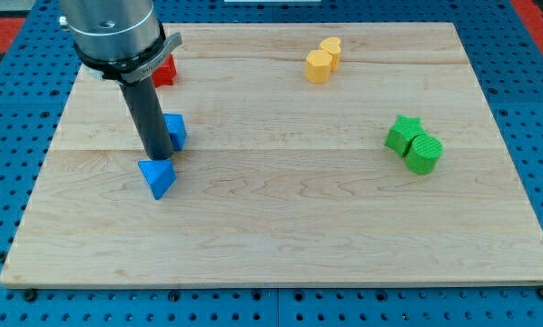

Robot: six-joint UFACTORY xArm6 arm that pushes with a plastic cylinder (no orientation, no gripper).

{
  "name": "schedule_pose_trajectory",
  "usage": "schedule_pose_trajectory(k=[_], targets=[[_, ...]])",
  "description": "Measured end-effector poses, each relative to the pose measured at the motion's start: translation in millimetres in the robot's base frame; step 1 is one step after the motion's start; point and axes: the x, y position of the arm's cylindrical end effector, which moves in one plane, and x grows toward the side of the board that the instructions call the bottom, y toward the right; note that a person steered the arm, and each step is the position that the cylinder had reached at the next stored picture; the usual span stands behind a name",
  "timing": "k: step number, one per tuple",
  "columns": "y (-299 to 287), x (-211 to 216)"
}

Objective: Point your arm at the red star

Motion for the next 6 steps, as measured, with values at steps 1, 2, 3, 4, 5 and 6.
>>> schedule_pose_trajectory(k=[1, 2, 3, 4, 5, 6], targets=[[1, -10], [57, -9], [78, -44], [49, -90], [-7, -96], [-64, -113]])
